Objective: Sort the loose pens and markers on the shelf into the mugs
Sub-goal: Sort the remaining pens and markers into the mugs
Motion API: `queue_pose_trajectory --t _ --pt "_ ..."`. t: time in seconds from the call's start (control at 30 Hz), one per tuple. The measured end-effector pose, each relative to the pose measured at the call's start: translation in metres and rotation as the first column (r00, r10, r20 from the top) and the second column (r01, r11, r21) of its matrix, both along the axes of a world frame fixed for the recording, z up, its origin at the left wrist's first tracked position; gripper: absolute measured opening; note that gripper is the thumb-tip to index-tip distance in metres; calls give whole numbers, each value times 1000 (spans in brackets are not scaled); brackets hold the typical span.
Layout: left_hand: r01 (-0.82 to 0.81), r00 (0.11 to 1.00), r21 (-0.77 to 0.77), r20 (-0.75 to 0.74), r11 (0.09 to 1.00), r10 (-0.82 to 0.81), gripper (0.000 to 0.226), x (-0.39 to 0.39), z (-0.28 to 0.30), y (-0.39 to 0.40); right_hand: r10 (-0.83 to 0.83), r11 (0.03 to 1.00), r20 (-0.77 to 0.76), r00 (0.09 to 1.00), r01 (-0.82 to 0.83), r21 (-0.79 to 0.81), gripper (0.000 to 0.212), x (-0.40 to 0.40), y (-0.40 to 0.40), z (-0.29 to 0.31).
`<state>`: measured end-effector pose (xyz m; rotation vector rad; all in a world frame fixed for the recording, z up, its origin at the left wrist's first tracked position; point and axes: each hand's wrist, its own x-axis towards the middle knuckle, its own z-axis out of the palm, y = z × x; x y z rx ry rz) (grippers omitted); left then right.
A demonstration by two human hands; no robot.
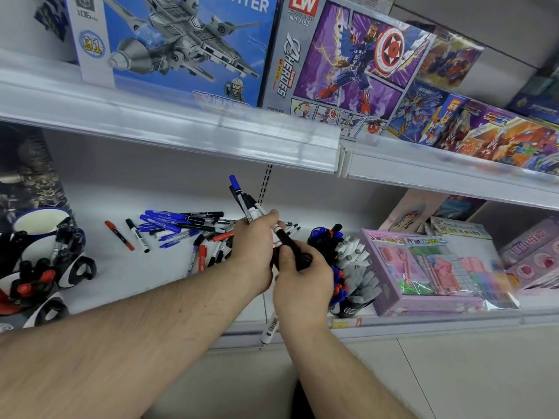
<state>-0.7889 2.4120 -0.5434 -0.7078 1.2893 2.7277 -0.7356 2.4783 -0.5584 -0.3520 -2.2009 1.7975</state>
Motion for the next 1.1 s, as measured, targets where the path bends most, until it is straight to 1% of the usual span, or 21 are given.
queue_pose_trajectory --t 0.1,0.17,0.23,0.3,0.37,0.47,0.5,0.53,0.6,0.67,0.73,0.83,0.93,1.0,1.1 --pt "116 993 75 4 990 -117 25 -3 5 -12 -12 1000 34 999 13 -9 13 -2 24 6" --pt "174 985 138 -14 975 -174 36 -5 11 -23 14 1000 57 998 -12 -28 8 -1 46 18" --pt "209 978 149 -29 966 -207 50 -8 13 -34 39 999 71 997 -36 -35 8 1 70 32" --pt "257 966 140 -17 956 -257 57 -9 10 -41 34 999 78 996 -36 26 10 1 92 45" --pt "346 937 152 -4 926 -350 52 -9 4 -46 27 994 73 997 -34 103 14 -1 111 56" --pt "464 881 131 29 876 -471 24 -7 -10 -48 16 977 57 998 -28 212 19 -11 134 61" --pt "485 870 109 43 867 -492 23 -6 -16 -47 24 964 58 998 -38 264 20 -17 140 59" --pt "495 864 88 56 864 -500 27 -6 -22 -45 39 952 58 998 -55 300 20 -22 145 56" --pt "499 863 48 71 866 -501 32 -7 -31 -41 72 929 65 995 -91 360 13 -34 152 51" --pt "499 862 30 91 866 -499 32 -9 -36 -35 113 873 98 989 -146 466 8 -48 157 45" --pt "487 866 33 111 873 -488 31 -13 -40 -30 138 802 138 981 -192 565 7 -65 161 39" --pt "490 862 18 142 872 -487 26 -19 -46 -20 140 711 194 971 -234 663 18 -94 169 29" --pt "499 855 -34 183 866 -485 24 -29 -54 -11 98 605 271 958 -273 747 21 -124 182 21" --pt "505 849 -74 217 860 -481 23 -35 -58 -5 49 556 304 951 -279 783 24 -145 193 16" --pt "494 850 -122 278 861 -448 21 -43 -66 1 -1 484 327 945 -286 827 22 -172 203 11"
